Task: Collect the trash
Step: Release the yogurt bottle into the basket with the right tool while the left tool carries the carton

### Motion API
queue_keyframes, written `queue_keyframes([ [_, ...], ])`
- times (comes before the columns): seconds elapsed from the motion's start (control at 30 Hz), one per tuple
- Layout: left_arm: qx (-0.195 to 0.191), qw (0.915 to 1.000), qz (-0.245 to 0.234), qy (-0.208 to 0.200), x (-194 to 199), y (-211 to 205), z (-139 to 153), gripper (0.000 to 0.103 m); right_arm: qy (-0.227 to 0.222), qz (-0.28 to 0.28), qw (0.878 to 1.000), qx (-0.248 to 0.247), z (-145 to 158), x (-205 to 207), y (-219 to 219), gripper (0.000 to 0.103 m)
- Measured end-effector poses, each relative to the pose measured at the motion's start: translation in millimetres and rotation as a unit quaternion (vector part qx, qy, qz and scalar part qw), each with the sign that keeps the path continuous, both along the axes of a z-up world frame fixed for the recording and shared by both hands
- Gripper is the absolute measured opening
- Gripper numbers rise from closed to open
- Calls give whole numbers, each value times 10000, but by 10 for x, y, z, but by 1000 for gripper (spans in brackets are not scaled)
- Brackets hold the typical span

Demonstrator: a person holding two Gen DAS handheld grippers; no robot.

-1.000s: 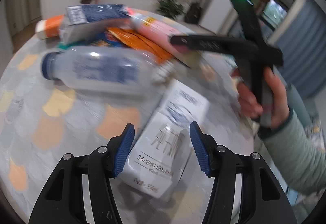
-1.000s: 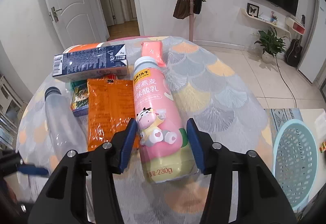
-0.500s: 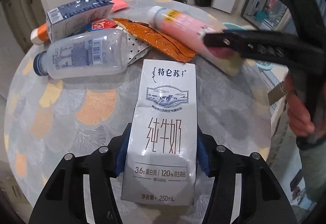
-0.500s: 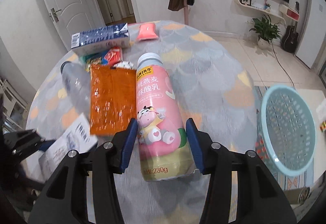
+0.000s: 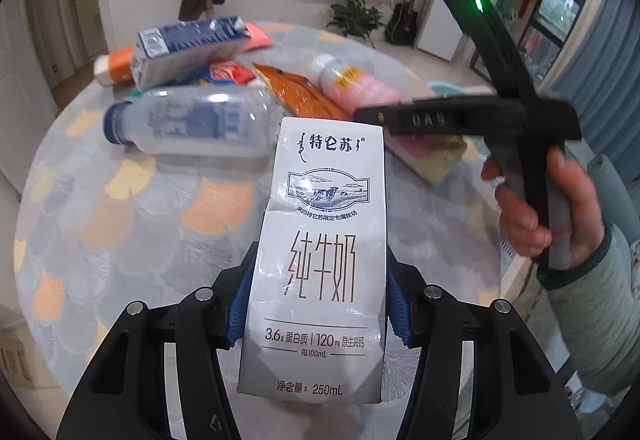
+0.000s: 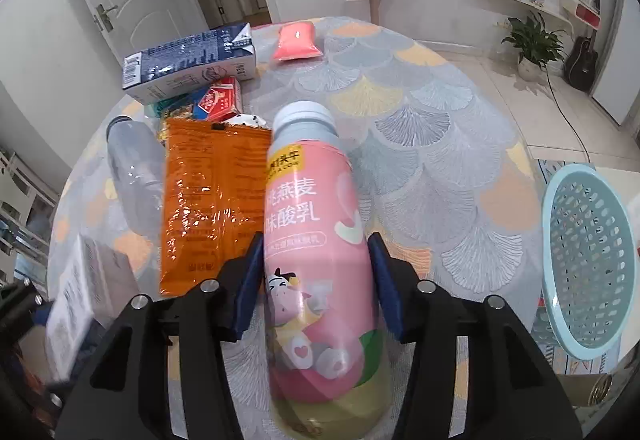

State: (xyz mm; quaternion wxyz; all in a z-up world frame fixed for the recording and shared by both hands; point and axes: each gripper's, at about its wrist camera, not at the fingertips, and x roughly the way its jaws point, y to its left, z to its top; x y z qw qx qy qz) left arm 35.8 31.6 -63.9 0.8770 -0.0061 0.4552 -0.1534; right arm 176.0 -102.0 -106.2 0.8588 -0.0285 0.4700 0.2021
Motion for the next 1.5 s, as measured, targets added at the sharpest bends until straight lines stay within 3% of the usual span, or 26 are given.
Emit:
queue_keyframes([
  [0.27, -144, 9988, 19, -468, 268, -86, 349, 53, -447, -324, 9980, 304, 278, -109, -302, 46],
  [0.43, -265, 9968, -135, -742, 593, -323, 612, 53, -896, -807, 9912, 540, 594, -148, -748, 46],
  [0.67, -425, 9931, -440, -996, 1122, -985, 886, 53, -1338, -1696, 9743, 640, 835, -180, -1570, 46],
  [0.83, -496, 9905, -758, -1036, 1406, -1559, 914, 53, -1304, -2427, 9580, 796, 802, -153, -2256, 46],
  [1.03, -614, 9891, -1112, -748, 1747, -2247, 685, 53, -1087, -3219, 9377, 722, 526, -90, -2819, 46],
  [1.2, -694, 9889, -1280, -285, 2026, -2689, 289, 53, -784, -3761, 9211, 631, 172, -35, -3161, 46],
  [1.5, -560, 9870, -1457, 389, 2274, -3099, -291, 54, -217, -4114, 9096, 532, -360, 87, -3371, 46],
])
